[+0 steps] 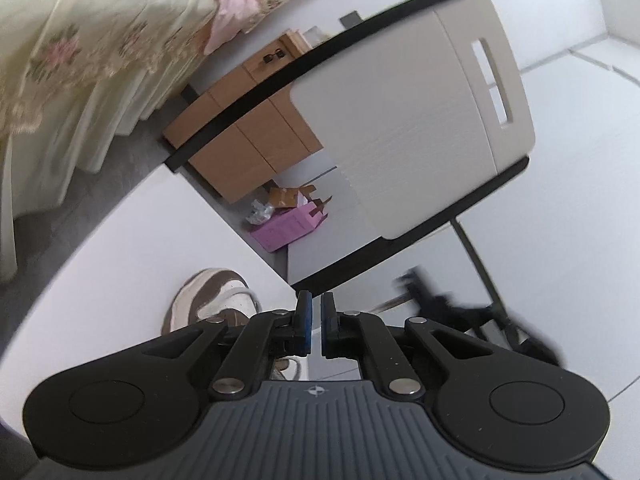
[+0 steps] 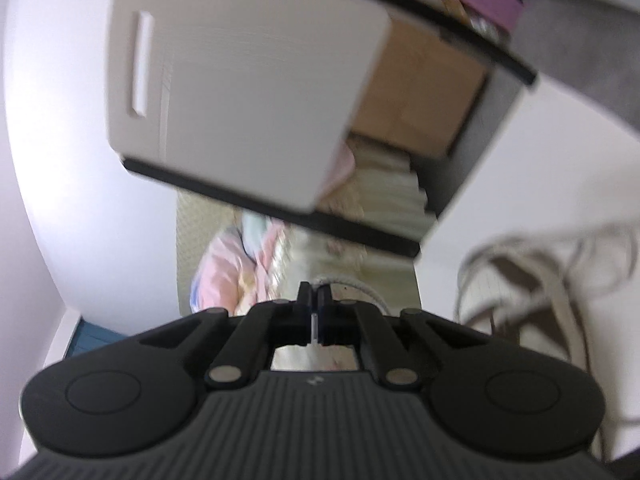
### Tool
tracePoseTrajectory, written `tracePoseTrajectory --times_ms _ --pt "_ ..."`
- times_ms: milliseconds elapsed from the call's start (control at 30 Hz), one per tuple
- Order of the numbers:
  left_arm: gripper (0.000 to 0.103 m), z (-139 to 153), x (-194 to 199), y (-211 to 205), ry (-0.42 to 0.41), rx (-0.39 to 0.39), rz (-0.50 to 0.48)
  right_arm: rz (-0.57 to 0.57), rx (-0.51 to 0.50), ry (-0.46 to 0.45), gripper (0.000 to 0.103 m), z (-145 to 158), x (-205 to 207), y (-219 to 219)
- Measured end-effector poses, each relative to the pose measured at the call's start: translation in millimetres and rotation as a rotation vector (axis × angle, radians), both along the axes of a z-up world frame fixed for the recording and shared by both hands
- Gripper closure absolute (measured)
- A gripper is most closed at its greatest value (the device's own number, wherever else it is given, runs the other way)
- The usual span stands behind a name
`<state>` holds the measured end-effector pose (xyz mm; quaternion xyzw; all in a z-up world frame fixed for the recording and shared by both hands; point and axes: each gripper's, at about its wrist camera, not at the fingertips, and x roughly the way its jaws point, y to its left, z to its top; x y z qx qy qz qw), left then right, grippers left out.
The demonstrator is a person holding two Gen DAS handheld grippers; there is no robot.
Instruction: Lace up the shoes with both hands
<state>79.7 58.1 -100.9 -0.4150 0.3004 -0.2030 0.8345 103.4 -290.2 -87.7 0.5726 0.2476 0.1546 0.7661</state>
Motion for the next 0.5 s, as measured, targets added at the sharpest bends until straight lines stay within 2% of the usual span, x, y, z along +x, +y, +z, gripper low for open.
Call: tracePoseTrajectory --times_ms 300,433,500 --pt "0.099 -2 0 -14 0.007 0.105 -0.031 -0.167 -0.056 -0.121 0.100 67 -17 -64" --pt "0.099 2 -1 -21 -0.002 0.187 -0.044 -0.242 -0.112 -0.129 0.100 85 -32 -93" --pt "0.099 3 -1 -24 -0.005 0.228 -0.053 -0.277 -0.172 -0.119 0.100 92 -42 -102"
